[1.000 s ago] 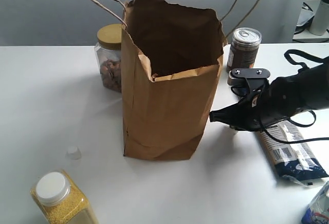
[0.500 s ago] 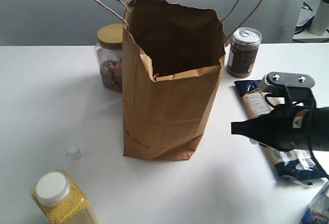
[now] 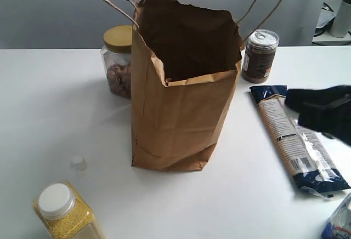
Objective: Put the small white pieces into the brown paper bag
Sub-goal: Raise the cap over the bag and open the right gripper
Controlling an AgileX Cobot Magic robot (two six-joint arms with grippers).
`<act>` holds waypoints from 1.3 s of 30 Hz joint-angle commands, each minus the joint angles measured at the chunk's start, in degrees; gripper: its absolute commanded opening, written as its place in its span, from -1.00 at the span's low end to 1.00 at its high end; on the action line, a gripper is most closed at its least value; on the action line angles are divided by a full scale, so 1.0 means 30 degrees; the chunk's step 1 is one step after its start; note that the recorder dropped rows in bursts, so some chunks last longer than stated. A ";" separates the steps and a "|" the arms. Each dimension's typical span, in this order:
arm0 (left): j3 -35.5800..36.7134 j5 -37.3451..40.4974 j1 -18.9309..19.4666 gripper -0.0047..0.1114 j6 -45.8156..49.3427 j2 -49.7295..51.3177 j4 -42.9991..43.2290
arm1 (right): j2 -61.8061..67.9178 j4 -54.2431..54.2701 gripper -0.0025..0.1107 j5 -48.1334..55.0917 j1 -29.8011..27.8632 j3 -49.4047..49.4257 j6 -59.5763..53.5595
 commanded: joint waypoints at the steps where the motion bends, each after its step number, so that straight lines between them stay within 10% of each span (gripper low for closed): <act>1: 0.0068 -0.0057 -0.0151 -0.92 -0.0073 -0.0067 0.0071 | -0.0267 -0.1494 -0.96 0.2006 0.0382 -0.2542 0.0418; 20: 0.0068 -0.0057 -0.0151 -0.92 -0.0073 -0.0067 0.0071 | 1.1690 -0.4368 -0.95 0.5098 0.1702 -1.3181 0.0414; 32: 0.0068 -0.0057 -0.0151 -0.92 -0.0073 -0.0067 0.0071 | 1.5345 -0.4315 0.31 0.6968 0.1702 -1.6423 -0.0069; 39: 0.0068 -0.0057 -0.0151 -0.92 -0.0073 -0.0067 0.0071 | 1.5293 -0.4696 0.27 0.6933 0.1702 -1.6423 -0.0069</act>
